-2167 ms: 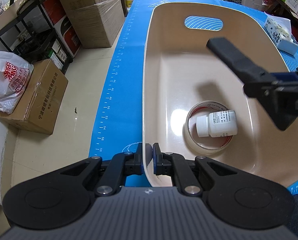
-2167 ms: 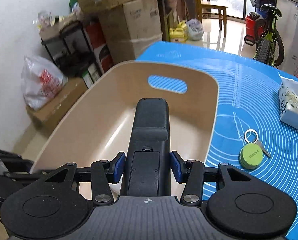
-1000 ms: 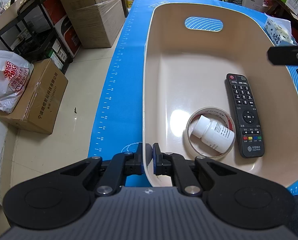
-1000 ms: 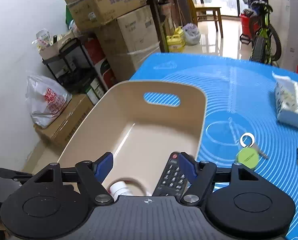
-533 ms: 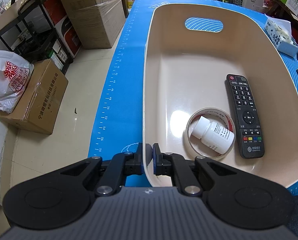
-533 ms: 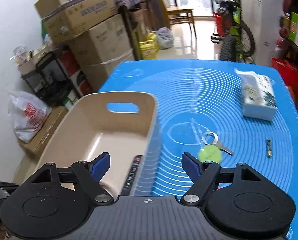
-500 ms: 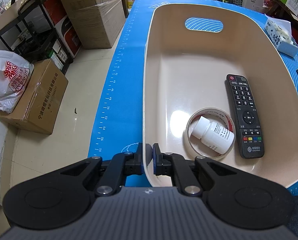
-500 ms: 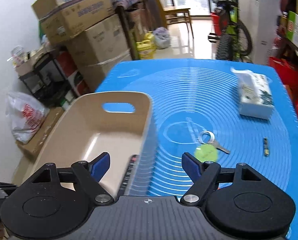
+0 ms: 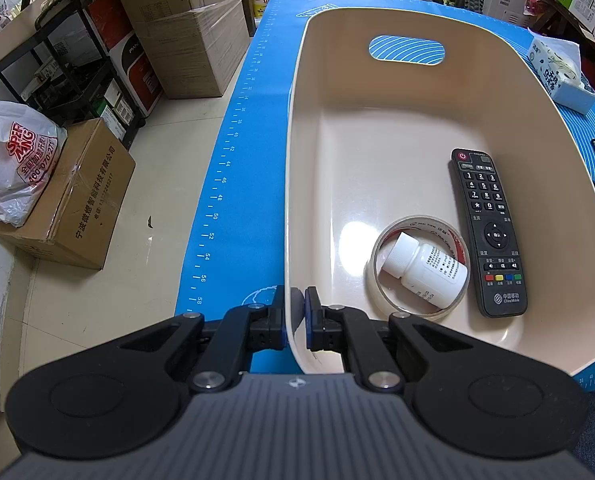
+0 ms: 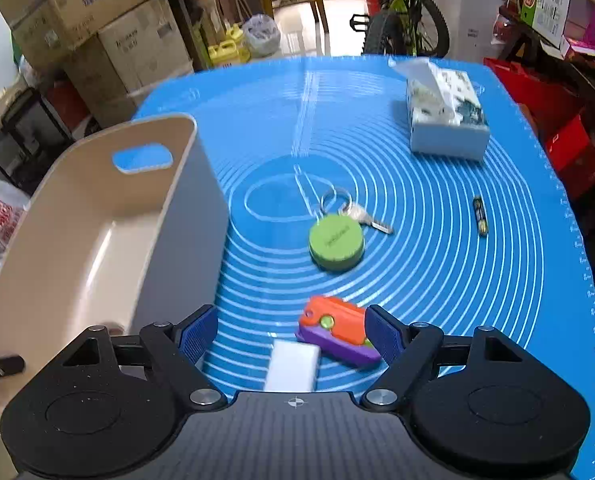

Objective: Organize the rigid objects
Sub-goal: 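Move the right gripper to the white charger plug and grasp it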

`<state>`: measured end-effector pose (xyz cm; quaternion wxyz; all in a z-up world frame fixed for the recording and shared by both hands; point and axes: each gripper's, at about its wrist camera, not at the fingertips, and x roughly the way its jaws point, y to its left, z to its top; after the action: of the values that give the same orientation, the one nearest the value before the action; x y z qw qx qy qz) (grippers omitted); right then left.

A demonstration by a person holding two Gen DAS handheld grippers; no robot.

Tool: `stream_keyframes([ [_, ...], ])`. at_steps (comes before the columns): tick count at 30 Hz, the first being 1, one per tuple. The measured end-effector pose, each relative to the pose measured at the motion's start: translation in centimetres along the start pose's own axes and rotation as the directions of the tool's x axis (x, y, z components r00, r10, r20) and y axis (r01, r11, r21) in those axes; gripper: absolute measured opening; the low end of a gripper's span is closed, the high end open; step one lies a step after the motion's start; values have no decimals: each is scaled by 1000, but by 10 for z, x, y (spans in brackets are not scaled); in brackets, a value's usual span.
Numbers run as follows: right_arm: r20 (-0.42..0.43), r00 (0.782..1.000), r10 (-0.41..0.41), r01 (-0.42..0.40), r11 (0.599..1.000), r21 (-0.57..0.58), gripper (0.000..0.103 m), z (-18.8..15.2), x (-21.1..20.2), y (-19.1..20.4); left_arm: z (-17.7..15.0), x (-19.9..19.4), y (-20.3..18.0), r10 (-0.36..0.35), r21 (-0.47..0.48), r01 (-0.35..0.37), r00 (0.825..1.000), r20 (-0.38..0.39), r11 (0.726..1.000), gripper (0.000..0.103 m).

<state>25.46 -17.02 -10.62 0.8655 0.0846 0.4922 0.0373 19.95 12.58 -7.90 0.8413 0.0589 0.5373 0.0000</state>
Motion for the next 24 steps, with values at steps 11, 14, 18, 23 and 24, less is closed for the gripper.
stream_keyframes([
  [11,-129,992,-8,7,1000,-10,83,-22,33,-7,0,0,0,-1,0,1,1000,1,1000,9],
  [14,-144,990,-4,2,1000,-16,82,-25,37,-6,-1,0,0,0,0,0,1000,1,1000,9],
  [18,-159,987,-3,-1,1000,-24,81,-29,45,-4,-1,0,0,0,0,0,1000,1,1000,9],
  [23,-161,987,-24,19,999,-36,75,-33,53,0,-1,0,0,0,1,0,1000,0,1000,9],
  [24,-151,988,-22,16,999,-42,75,-33,53,2,-1,1,0,0,3,0,1000,0,1000,9],
])
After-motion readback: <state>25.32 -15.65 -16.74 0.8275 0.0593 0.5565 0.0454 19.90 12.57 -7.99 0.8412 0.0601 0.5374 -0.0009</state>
